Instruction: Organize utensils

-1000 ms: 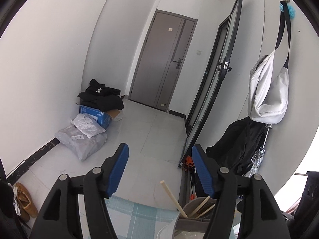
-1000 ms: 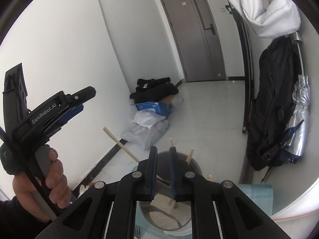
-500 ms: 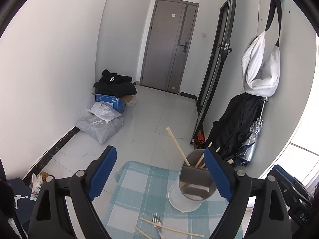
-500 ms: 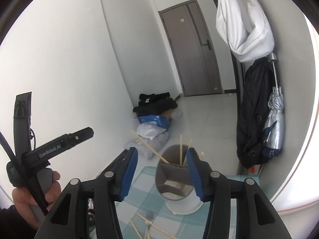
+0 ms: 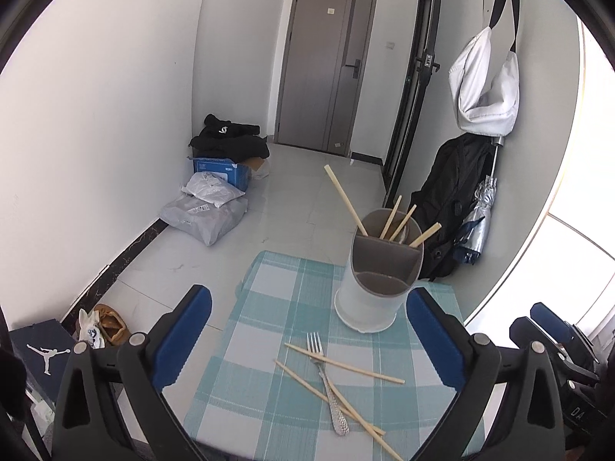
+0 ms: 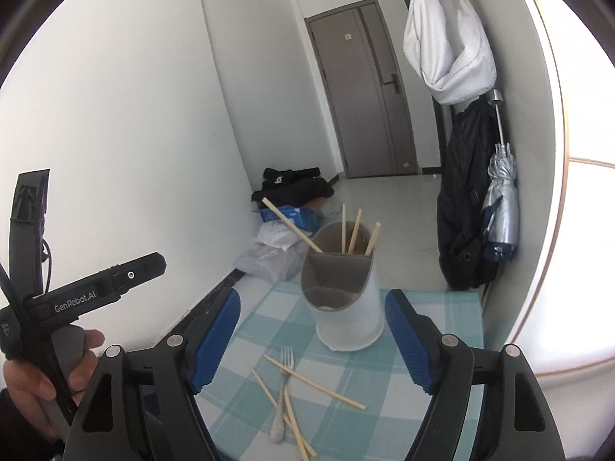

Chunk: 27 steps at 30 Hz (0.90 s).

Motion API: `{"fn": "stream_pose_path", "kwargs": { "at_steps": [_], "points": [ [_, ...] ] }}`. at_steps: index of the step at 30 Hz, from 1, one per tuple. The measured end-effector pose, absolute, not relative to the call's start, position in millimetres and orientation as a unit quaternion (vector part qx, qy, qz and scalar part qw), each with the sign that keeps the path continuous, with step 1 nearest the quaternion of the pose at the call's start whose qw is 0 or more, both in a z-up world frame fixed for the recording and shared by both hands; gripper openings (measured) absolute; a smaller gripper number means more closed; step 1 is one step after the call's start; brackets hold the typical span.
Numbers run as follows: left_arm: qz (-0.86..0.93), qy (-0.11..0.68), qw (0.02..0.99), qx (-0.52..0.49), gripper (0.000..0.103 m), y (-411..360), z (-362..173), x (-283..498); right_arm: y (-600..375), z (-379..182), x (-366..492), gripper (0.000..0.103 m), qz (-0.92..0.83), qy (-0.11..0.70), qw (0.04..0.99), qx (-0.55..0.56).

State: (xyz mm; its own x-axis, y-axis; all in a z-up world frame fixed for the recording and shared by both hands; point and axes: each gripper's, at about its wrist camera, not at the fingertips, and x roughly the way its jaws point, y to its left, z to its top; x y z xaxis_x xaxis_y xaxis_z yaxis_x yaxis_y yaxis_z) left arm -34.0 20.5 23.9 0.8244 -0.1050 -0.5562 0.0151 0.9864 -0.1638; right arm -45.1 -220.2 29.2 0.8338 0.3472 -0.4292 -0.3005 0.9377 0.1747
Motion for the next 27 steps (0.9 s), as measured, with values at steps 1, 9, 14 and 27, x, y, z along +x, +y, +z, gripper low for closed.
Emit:
{"fn": "stream_pose_path", "kwargs": {
  "at_steps": [1, 9, 14, 27],
  "points": [
    [-0.032, 0.297, 0.952, -0.075, 0.100, 20, 20, -37, -221, 26, -49, 0.083, 0.169, 0.236, 0.956, 0.049],
    [-0.024, 0.322, 0.942, -0.090, 0.100, 28, -15, -51, -219, -1, -61, 0.091, 0.151, 0.279, 0.948, 0.039],
    [-0.025, 0.346, 0.934, -0.084, 0.100, 29, -38, -53, -217, -17, -58, 0.091, 0.148, 0.314, 0.937, 0.037],
    [-0.029, 0.441, 0.881, -0.167, 0.100, 64, -81, -37, -202, -89, -27, 0.091, 0.145, 0.474, 0.869, -0.003]
  ]
}}
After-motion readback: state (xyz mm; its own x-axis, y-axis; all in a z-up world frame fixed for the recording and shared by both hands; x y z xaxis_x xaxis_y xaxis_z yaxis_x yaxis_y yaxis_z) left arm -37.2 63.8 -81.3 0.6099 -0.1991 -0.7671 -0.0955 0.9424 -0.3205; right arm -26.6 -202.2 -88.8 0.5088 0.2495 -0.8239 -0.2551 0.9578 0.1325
